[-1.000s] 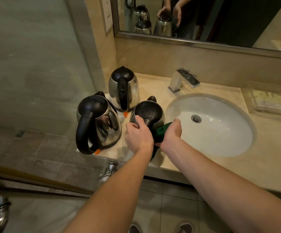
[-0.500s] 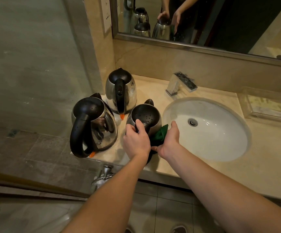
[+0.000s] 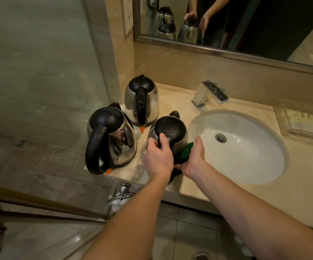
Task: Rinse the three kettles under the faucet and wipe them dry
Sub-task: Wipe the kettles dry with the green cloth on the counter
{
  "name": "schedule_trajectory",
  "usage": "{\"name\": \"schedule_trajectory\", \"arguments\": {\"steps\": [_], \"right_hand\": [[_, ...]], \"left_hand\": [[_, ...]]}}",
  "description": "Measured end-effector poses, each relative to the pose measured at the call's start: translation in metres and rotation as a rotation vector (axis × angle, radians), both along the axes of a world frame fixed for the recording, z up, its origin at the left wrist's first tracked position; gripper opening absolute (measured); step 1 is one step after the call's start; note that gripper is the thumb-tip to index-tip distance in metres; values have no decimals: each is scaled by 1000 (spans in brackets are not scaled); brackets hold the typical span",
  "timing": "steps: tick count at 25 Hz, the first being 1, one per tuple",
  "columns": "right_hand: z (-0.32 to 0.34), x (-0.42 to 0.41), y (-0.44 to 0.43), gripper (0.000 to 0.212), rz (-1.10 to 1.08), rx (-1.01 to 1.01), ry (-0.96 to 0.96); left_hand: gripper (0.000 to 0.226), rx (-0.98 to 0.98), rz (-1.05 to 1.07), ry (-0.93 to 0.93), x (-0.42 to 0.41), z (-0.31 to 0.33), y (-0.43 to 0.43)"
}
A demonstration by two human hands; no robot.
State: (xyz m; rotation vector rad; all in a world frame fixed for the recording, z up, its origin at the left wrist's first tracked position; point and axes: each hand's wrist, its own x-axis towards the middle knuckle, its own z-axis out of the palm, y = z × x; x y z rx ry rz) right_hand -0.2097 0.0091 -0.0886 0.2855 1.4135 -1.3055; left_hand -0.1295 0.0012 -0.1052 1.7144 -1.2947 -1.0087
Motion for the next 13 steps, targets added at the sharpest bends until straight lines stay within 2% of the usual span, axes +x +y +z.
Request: {"name": "schedule_trajectory", "arguments": {"steps": [2,7,13], "right_hand": [[-9,-1,4,78,2,-15,-40],[2,-3,7,78,-43,-56,-50],[34,-6,-1,70,51,-58,140]], "left_hand": [[44,-4,-12,-3,0,0,-2],[47,-16,-42,-23,3,-4,-7],[46,-1,-28,-19,3,1,-5]]}}
